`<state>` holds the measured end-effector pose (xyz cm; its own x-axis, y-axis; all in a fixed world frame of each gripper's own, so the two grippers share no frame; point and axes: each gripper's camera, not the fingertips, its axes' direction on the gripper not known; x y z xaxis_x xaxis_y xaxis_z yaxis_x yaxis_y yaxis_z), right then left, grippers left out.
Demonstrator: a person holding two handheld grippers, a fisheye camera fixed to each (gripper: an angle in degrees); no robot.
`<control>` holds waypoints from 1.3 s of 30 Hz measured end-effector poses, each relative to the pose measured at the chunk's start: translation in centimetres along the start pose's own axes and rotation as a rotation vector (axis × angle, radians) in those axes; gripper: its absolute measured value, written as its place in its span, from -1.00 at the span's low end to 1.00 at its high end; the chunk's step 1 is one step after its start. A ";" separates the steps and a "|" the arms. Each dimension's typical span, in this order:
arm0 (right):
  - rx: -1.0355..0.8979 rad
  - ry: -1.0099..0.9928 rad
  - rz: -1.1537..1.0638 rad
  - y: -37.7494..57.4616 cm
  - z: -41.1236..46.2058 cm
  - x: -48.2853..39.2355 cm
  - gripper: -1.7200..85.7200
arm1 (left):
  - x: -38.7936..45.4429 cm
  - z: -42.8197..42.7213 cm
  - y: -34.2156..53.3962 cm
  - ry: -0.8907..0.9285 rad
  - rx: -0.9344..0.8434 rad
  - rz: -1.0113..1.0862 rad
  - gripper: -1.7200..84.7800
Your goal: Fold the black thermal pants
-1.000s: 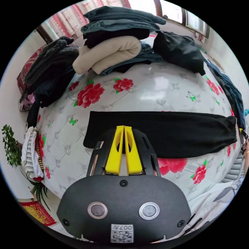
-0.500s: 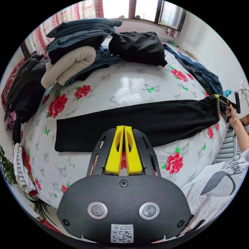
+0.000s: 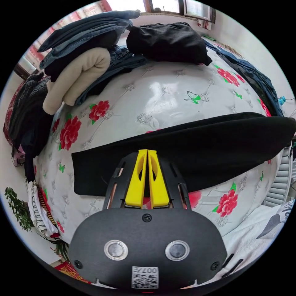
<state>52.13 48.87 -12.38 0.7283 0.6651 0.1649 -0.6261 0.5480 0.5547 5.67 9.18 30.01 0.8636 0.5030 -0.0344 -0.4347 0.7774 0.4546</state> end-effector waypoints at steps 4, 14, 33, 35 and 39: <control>-0.205 0.051 0.108 -4.5 13.0 5.3 -0.96 | -0.7 0.9 -1.4 -0.003 -0.001 -0.018 -0.98; -0.270 0.275 -0.080 -6.1 20.5 2.2 -0.82 | -2.9 -2.2 -0.7 -0.001 0.095 -0.178 -0.98; -0.445 -0.057 -0.624 9.7 30.5 -18.6 -0.79 | -17.3 0.9 9.1 0.184 0.120 -0.884 -0.70; -0.493 0.004 -0.639 9.5 31.1 -18.9 -0.78 | -17.4 1.9 8.4 0.139 0.091 -0.873 -0.70; -0.463 -0.082 -0.525 6.6 28.6 -18.6 -0.78 | -16.0 2.0 7.0 0.015 0.061 -0.768 -0.82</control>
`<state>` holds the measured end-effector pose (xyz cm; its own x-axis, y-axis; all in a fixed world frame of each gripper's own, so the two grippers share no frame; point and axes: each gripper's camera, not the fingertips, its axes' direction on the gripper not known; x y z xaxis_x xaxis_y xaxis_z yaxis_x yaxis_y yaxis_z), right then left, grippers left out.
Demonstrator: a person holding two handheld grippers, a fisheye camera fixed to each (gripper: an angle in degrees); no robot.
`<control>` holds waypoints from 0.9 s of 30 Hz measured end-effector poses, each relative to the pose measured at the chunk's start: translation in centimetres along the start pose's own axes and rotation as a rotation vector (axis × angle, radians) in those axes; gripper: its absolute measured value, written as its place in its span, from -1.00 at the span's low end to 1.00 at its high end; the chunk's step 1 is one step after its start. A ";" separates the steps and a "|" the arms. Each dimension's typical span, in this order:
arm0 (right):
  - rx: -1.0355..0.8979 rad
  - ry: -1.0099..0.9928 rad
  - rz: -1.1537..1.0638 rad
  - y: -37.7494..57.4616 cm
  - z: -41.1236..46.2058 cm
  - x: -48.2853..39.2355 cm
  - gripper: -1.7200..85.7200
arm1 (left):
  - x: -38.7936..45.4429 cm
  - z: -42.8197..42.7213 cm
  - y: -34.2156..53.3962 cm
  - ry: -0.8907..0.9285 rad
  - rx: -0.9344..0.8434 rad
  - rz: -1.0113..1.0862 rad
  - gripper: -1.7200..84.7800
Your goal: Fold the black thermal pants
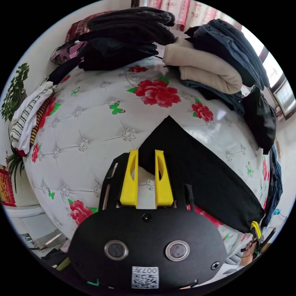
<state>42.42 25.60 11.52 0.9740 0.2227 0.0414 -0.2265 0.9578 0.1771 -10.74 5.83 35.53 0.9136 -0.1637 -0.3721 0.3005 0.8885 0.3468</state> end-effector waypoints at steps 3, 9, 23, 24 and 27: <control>0.041 -0.008 0.046 0.0 -2.2 0.2 -0.78 | -1.3 0.1 0.3 0.057 0.014 -0.041 -0.86; 0.044 -0.029 0.076 0.6 -4.5 0.2 -0.81 | -6.3 -0.5 0.8 0.296 0.047 -0.157 -0.92; 0.214 -0.036 0.417 7.6 -12.9 6.4 -0.78 | 15.3 -13.2 9.7 0.724 0.217 0.711 -0.88; 0.229 -0.024 0.495 9.2 -13.2 7.8 -0.78 | 18.0 -11.9 11.8 0.742 0.170 0.776 -0.86; 0.261 -0.061 0.720 13.4 -13.3 11.5 -0.78 | 23.9 -6.2 16.0 0.673 -0.063 0.883 -0.80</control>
<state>50.63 43.40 1.29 0.5864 0.7575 0.2869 -0.8048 0.5048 0.3121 14.20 18.82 26.92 0.4587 0.7865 -0.4136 -0.4142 0.6011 0.6835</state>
